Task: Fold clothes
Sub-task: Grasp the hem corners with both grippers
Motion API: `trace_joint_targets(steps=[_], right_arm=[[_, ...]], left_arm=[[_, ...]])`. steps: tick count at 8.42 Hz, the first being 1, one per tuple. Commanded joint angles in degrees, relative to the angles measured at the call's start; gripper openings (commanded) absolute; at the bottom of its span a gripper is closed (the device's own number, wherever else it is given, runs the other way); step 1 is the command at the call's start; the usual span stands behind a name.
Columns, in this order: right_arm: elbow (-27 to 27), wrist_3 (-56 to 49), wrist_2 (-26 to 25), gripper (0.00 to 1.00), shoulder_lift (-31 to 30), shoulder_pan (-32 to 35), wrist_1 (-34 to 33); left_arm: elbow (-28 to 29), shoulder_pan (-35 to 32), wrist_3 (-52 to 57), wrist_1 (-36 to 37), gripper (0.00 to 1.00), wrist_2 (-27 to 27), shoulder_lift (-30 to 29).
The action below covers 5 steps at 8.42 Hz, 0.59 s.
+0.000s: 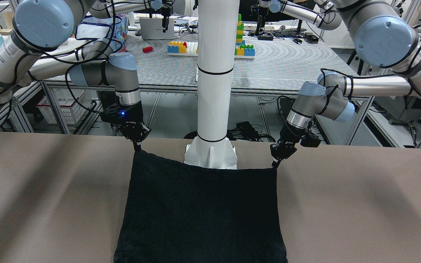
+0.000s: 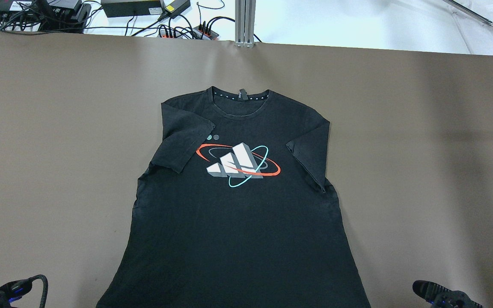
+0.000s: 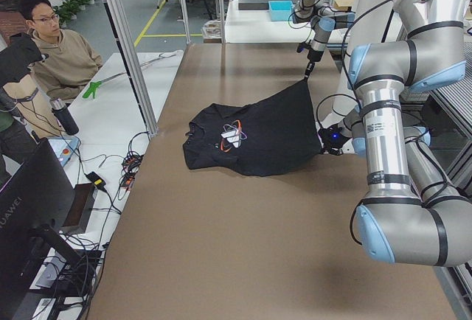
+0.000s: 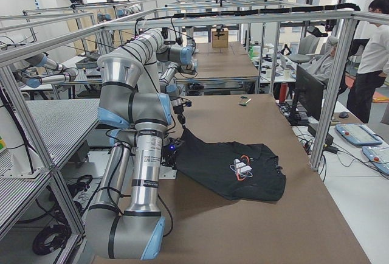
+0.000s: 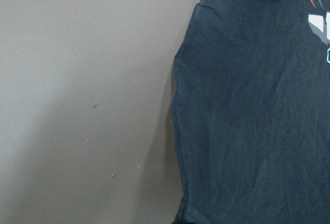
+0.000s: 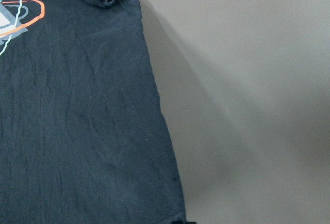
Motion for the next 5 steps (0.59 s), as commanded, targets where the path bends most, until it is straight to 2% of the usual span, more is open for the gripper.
trace_joint_targets(steps=[1, 3, 4, 5], right_arm=[[4.3, 0.0, 3.0, 0.00, 0.2, -1.4, -7.6], [4.0, 0.0, 3.1, 0.00, 2.3, -1.1, -7.8], [3.5, -0.4, 3.1, 0.00, 4.0, -0.3, -7.9], [0.6, -6.0, 3.2, 0.00, 6.6, 3.3, -8.2]], left_arm=[[-0.8, 1.9, -0.2, 0.8, 0.00, 0.4, 0.0], [-0.7, 1.2, 0.0, 0.8, 0.00, 0.5, -0.8], [-0.7, -1.3, 1.4, 0.8, 0.00, 0.0, -1.6], [0.6, -5.3, 8.5, 0.9, 0.00, -2.4, -4.5]])
